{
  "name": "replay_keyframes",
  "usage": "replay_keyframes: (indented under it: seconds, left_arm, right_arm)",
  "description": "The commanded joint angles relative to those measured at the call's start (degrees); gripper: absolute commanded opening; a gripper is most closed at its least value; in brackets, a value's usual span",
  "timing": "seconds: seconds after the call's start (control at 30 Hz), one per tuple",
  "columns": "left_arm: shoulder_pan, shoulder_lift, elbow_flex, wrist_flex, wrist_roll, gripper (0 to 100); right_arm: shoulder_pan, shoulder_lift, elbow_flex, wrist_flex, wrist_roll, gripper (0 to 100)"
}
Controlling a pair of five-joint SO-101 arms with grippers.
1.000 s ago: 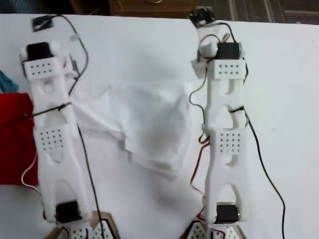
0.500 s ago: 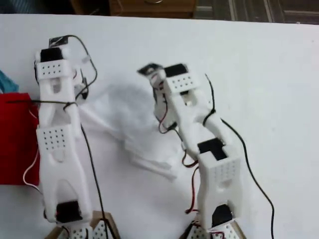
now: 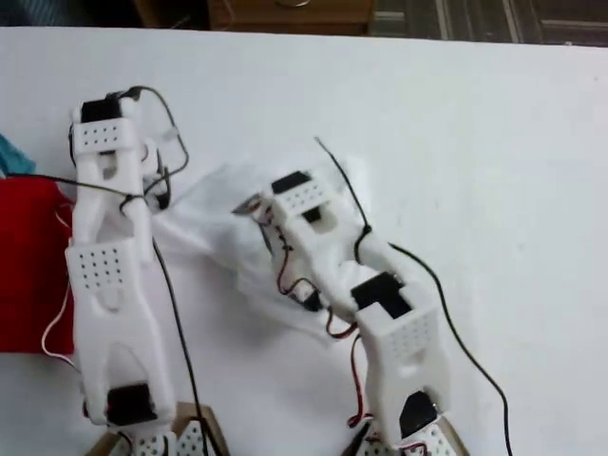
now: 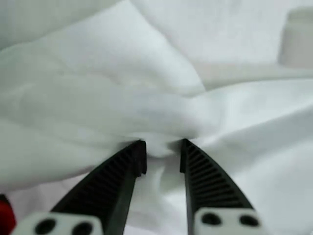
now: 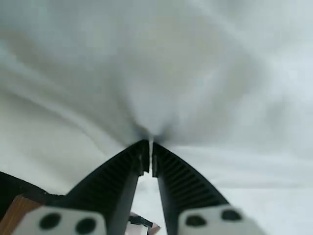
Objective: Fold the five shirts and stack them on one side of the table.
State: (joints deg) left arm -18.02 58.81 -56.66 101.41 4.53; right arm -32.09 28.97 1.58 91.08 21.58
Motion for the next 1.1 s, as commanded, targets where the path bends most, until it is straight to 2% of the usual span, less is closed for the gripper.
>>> replay_keyframes:
  seconds: [0.0, 0.37, 0.67, 0.8, 0.87, 0.97, 1.07]
  left_arm:
    - [0.0, -2.02, 0.48, 0.79, -0.53, 14]
    - [-0.09, -2.2, -1.63, 0.62, -0.53, 14]
    - [0.53, -3.34, -12.18, 0.97, -0.7, 14]
    - [5.63, -8.18, -9.8, 0.97, -11.16, 14]
    - [7.12, -10.64, -8.57, 0.79, -12.04, 14]
    - [6.42, -12.57, -8.66, 0.44, -8.44, 14]
    - [3.25, -12.48, -8.57, -0.53, -5.98, 14]
  right_arm:
    - [0.22, -1.63, 0.79, 0.04, -0.62, 1.9]
    - [0.04, -2.59, 14.15, -4.53, -0.62, 1.9]
    - [0.04, -18.59, 14.15, 1.63, -0.18, 1.9]
    - [0.31, -23.43, 13.98, 2.07, 0.44, 1.9]
    - [0.66, -24.84, 13.01, 1.89, 3.69, 1.9]
    - [4.26, -24.92, 7.91, 1.63, 6.33, 1.9]
    - [11.56, -22.55, 0.18, -2.15, 6.42, 1.9]
